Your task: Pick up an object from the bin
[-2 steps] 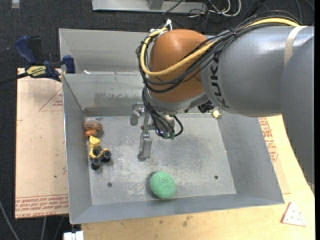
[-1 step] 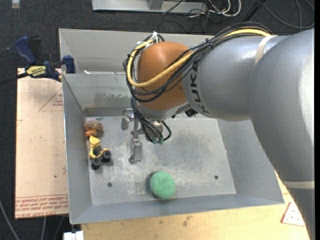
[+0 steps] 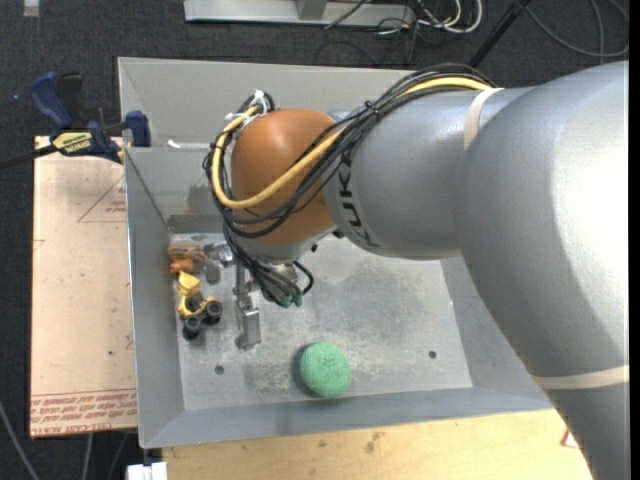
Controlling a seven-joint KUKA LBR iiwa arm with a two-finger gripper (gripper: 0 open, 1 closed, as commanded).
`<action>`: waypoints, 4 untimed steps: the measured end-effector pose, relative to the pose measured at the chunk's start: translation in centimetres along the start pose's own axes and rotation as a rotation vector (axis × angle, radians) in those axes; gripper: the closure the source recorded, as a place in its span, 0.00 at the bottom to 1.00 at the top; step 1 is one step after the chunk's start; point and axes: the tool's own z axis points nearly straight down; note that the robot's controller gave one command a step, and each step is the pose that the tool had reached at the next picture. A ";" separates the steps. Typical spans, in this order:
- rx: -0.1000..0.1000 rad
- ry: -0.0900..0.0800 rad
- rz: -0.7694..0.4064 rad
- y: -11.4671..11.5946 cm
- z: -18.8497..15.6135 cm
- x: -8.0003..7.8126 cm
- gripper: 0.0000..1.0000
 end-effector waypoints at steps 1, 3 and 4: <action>-0.003 -0.008 -0.134 -0.2 4.0 1.4 0.00; 0.000 0.001 -0.126 1.6 2.6 -2.4 0.00; -0.002 -0.015 -0.268 2.6 4.8 -4.6 1.00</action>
Offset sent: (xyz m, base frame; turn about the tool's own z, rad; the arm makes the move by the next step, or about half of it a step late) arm 0.0320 0.0248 -0.0529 -0.0331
